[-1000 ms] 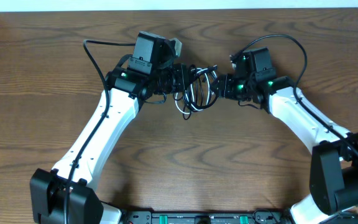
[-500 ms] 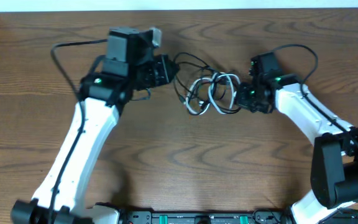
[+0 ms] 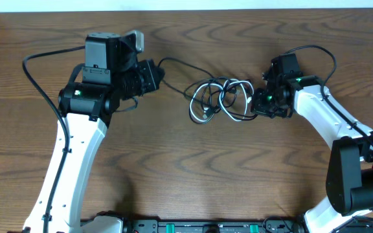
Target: Untangle cables
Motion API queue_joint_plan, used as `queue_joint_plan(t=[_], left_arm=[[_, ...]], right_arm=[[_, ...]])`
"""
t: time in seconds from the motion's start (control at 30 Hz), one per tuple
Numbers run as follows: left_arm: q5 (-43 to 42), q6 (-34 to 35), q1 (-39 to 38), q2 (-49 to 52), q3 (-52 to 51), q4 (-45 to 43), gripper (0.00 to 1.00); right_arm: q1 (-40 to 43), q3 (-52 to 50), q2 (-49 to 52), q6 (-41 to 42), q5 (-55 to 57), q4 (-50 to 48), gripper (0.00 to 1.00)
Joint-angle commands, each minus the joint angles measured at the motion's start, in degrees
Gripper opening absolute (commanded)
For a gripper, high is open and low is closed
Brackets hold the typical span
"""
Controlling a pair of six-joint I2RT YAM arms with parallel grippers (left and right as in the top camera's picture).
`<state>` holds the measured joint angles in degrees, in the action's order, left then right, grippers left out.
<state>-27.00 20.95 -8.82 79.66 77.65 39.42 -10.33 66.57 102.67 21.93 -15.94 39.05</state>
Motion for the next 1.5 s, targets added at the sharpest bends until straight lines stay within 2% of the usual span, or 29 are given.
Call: queue_joint_plan(t=[0.0, 0.07, 0.23, 0.37, 0.43, 0.5, 0.53, 0.57, 0.63, 0.73, 0.77, 0.83, 1.07, 1.13, 1.23, 1.47], left_arm=[[8.7, -5.0, 1.2, -1.9, 1.0, 3.2, 0.07], [8.6, -5.8, 1.2, -1.4, 1.0, 5.4, 0.07], [7.7, -7.1, 0.9, 0.8, 0.9, 11.1, 0.08], [2.3, -12.3, 0.6, 3.6, 0.9, 13.5, 0.08], [-1.0, -14.4, 0.4, 4.8, 0.9, 13.4, 0.13], [-2.5, -15.5, 0.0, 5.7, 0.9, 13.4, 0.17], [-2.6, -15.6, -0.4, 6.5, 0.9, 13.5, 0.27], [-2.6, -16.0, -1.0, 7.2, 0.9, 13.5, 0.33], [-2.6, -16.3, -1.7, 7.9, 0.9, 13.4, 0.4], [-2.6, -16.3, -3.2, 9.4, 0.9, 13.1, 0.51], [-2.6, -16.2, -3.6, 9.7, 0.9, 12.9, 0.52], [-2.6, -16.2, -4.4, 10.6, 0.9, 12.2, 0.52], [-2.6, -15.8, -10.1, 14.6, 0.9, 8.2, 0.52], [-2.4, -12.7, -12.4, 16.6, 0.9, 6.4, 0.52], [-2.4, -7.0, -15.4, 20.7, 0.9, 3.0, 0.43], [-1.7, -1.0, -19.5, 28.4, 0.9, -2.9, 0.4]], right_arm=[[1.3, 0.0, 0.9, -8.6, -1.2, -0.1, 0.01], [1.2, 0.1, 0.8, -11.4, -4.6, -0.6, 0.01], [1.2, 0.2, -0.4, -11.9, -8.3, -1.3, 0.01], [1.2, 0.2, -3.1, -12.0, -11.0, -1.2, 0.01], [1.2, 0.2, -4.5, -11.9, -11.9, -0.8, 0.02], [1.2, 0.2, -5.4, -11.1, -11.9, -0.2, 0.07], [1.2, 0.2, -5.5, -9.5, -11.9, 0.6, 0.17], [1.2, 0.2, -5.5, -8.3, -11.9, 1.2, 0.21], [1.2, 0.2, -5.5, -8.2, -11.8, 1.9, 0.26], [1.2, 0.2, -5.5, -6.6, -10.2, 2.4, 0.51], [1.2, 0.2, -5.5, -4.8, -8.1, 2.6, 0.57], [1.2, 0.2, -5.5, -1.5, -3.8, 2.8, 0.61], [1.4, 0.2, -5.5, -0.9, -1.6, 1.7, 0.65], [1.4, 0.2, -5.5, -0.7, -0.6, 1.8, 0.65], [3.0, 0.2, -5.5, -0.7, -0.4, 1.9, 0.65], [8.2, 0.2, -5.5, -0.8, -0.4, 2.6, 0.66]])
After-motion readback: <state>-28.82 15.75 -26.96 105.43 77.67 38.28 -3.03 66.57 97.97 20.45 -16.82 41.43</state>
